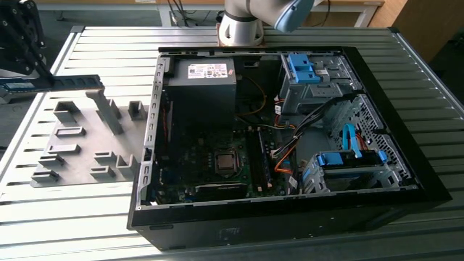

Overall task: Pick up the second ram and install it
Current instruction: 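Pick up the second ram and move it above second insertion slot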

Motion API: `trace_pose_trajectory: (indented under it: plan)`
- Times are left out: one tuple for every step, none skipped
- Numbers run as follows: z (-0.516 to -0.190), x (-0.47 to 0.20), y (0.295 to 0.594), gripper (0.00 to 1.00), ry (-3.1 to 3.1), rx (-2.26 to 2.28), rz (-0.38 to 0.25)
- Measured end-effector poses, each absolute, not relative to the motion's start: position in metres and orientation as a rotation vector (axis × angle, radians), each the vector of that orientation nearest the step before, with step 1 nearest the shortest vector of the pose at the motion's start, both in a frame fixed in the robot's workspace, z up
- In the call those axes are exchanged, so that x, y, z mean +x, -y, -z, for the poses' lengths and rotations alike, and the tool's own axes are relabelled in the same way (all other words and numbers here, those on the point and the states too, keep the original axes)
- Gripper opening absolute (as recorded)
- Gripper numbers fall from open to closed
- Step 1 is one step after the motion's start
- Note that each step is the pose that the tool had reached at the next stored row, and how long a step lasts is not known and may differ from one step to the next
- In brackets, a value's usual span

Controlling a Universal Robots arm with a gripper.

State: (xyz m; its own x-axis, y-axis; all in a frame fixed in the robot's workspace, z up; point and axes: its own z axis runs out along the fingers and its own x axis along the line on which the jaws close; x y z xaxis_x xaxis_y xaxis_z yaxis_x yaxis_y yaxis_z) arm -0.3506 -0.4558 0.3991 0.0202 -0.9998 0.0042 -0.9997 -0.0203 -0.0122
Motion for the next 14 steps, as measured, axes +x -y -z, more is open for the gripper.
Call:
trace_pose_trajectory:
  plan:
    - [-0.399,-0.35,0.456,0.14,-2.195,-2.24,0.018]
    - [-0.399,-0.349,0.456,0.14,-2.195,-2.24,0.018]
    - [-0.399,-0.348,0.456,0.14,-2.195,-2.24,0.018]
    - [-0.399,-0.347,0.456,0.14,-2.195,-2.24,0.018]
    - [-0.399,-0.346,0.456,0.14,-2.195,-2.24,0.018]
    - [-0.399,-0.345,0.456,0.14,-2.195,-2.24,0.018]
    - [-0.399,-0.344,0.456,0.14,-2.195,-2.24,0.018]
    - [-0.399,-0.343,0.456,0.14,-2.195,-2.24,0.018]
    - [-0.399,-0.342,0.456,0.14,-2.195,-2.24,0.018]
    - [-0.399,-0.341,0.456,0.14,-2.195,-2.24,0.018]
    - [-0.399,-0.339,0.456,0.14,-2.195,-2.24,0.018]
    - [-0.399,-0.338,0.456,0.14,-2.195,-2.24,0.018]
    - [-0.399,-0.336,0.456,0.14,-2.195,-2.24,0.018]
    - [-0.399,-0.334,0.456,0.14,-2.195,-2.24,0.018]
